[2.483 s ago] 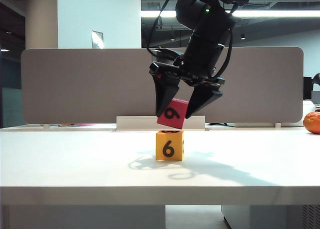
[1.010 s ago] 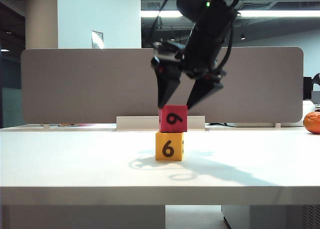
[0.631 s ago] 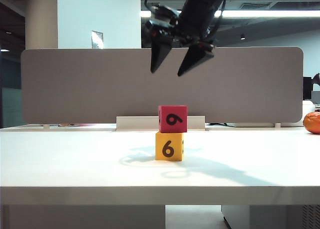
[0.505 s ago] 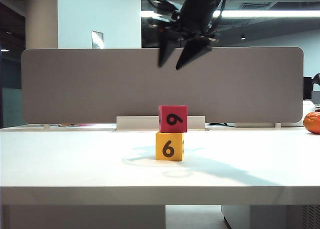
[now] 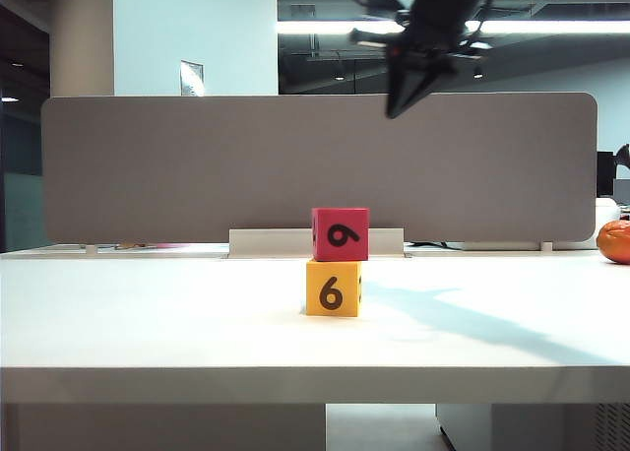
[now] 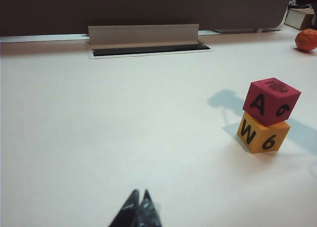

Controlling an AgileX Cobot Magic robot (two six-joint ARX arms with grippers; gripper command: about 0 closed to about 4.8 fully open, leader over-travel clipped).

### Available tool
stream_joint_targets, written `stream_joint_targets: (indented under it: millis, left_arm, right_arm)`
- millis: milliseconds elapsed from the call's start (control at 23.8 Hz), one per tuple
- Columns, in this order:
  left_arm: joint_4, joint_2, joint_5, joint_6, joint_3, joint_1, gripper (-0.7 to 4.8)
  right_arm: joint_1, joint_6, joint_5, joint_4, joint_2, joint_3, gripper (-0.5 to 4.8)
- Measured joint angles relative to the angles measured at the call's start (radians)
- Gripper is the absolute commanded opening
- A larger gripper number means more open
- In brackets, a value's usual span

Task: Stack one letter block on top of another letter block.

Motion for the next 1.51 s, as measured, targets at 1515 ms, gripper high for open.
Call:
stream_joint_targets:
  millis: [1515]
  left_arm:
    - [-0.087,0.0,0.0,0.0,0.0,0.0,-0.06]
  right_arm:
    - [-0.341,0.278,-0.178,0.553,-0.943,-1.104,-0.01]
